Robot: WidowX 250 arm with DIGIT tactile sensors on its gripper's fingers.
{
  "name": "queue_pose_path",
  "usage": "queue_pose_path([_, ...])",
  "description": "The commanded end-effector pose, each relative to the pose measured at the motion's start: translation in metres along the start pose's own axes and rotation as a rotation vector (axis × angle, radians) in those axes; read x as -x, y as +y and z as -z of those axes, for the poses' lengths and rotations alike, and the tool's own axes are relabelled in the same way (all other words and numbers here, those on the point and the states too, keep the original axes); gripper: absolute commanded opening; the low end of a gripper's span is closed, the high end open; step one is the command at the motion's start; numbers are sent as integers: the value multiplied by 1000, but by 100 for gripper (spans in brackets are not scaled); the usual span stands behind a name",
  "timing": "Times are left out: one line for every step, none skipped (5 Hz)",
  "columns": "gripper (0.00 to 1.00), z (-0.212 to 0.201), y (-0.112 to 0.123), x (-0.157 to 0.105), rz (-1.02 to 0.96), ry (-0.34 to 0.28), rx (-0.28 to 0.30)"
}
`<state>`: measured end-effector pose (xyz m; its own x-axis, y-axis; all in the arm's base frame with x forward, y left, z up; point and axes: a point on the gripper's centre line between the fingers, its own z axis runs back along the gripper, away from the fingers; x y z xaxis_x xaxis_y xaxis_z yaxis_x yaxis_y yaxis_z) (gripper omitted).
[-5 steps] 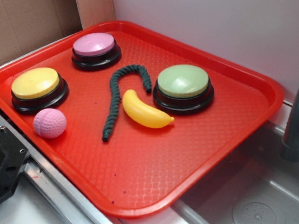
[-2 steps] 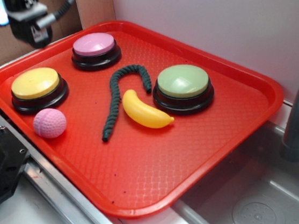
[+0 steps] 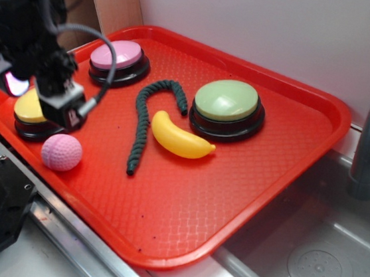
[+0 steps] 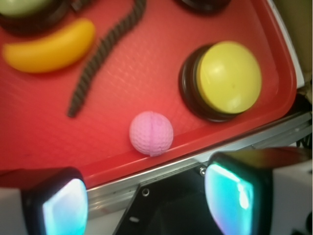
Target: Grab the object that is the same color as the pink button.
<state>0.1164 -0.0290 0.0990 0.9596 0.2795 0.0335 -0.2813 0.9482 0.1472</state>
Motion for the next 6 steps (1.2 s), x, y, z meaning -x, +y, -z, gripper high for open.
queue_pose_path([100, 40, 12, -15, -120, -40, -70])
queue_pose_path([100, 65, 13, -21, -126, -69, -89])
queue_pose_path([100, 76, 13, -23, -139, -93, -60])
queue_pose_path([100, 82, 12, -21, -137, -77, -22])
queue_pose_path([0, 78, 12, -20, -129, -80, -21])
queue_pose_path([0, 65, 14, -22, -115, -95, -1])
